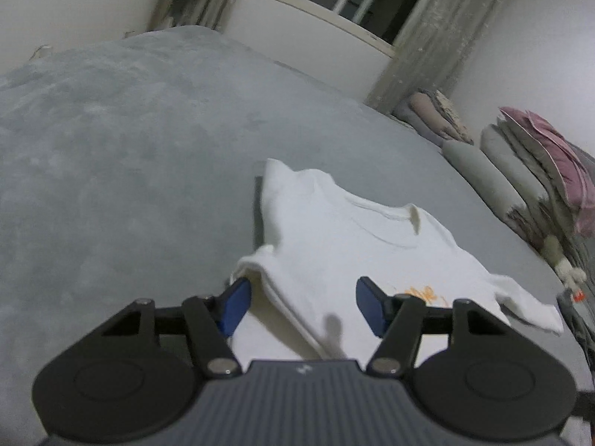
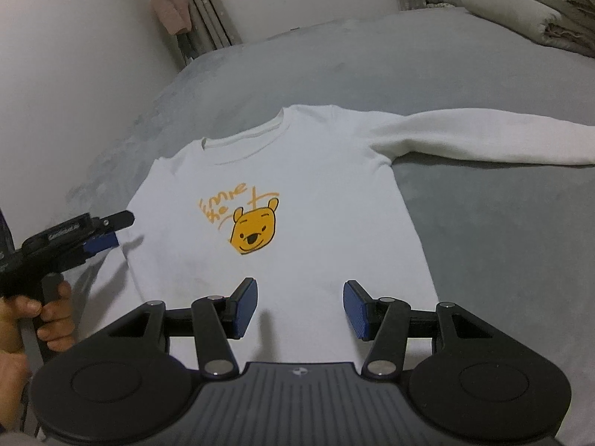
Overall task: Fold clothes
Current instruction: 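Grasp the shirt's side edge with the left gripper while the right gripper grasps the shoulder, then lift the gripped shirt side with both grippers and fold it over the body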
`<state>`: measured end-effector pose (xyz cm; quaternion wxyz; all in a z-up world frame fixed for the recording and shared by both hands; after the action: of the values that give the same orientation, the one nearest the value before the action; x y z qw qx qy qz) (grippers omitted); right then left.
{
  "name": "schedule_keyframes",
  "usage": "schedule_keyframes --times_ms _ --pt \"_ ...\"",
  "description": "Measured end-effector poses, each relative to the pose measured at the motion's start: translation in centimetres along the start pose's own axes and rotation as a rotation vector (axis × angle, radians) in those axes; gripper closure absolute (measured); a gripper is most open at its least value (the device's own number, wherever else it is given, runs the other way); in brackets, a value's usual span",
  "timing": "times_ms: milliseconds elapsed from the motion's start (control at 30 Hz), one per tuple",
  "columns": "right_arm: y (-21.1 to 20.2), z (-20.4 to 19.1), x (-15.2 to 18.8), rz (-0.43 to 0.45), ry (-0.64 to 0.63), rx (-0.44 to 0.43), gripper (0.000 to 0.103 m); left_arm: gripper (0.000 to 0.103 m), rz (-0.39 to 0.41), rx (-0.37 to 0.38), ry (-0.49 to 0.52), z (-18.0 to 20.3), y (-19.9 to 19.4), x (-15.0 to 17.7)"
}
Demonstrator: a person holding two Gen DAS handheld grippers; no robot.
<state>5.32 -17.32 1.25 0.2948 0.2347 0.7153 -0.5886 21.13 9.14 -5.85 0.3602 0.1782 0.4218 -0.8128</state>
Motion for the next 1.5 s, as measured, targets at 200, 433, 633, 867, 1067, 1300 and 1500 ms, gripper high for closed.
schedule_keyframes --times_ms 200,433,633,867,1067,1300,1500 --pt "-0.1 -0.4 0.1 0.006 -0.026 0.005 0.052 0.098 0.026 -0.092 -0.066 -1.6 0.5 -0.7" --pt "0.0 -0.2 0.1 0.009 -0.030 0.014 0.052 0.099 0.092 -0.154 -0.026 -1.0 -0.3 -0.6" --pt "0.3 -0.9 -0.8 0.035 -0.052 -0.021 0.052 0.098 0.110 -0.140 -0.074 -1.7 -0.9 -0.5" --pt "3.5 -6.0 -8.0 0.083 -0.116 -0.196 0.052 0.095 0.132 -0.155 -0.076 -2.4 -0.3 0.1" --pt "11.9 -14.1 -16.5 0.068 -0.296 -0.284 0.053 0.095 0.170 -0.165 -0.087 -2.5 -0.5 0.2" --pt "20.4 -19.6 -19.6 0.026 -0.462 -0.266 0.064 0.095 0.230 -0.199 -0.107 -2.8 -1.4 0.0" --pt "23.4 -20.5 -18.1 -0.065 -0.591 -0.228 0.094 0.095 0.244 -0.207 -0.106 -2.9 -1.5 0.1"
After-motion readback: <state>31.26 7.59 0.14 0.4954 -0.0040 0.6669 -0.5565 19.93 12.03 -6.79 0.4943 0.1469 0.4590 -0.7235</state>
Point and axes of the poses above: each gripper's, at about its wrist camera, not at the fingertips, and y roughly the way its jaws point, z to its right, x to its underside, the point moved 10 cm from there along y, roughly the way its jaws point, and after that the axes turned 12 degrees about -y, right-handed, at the moved point
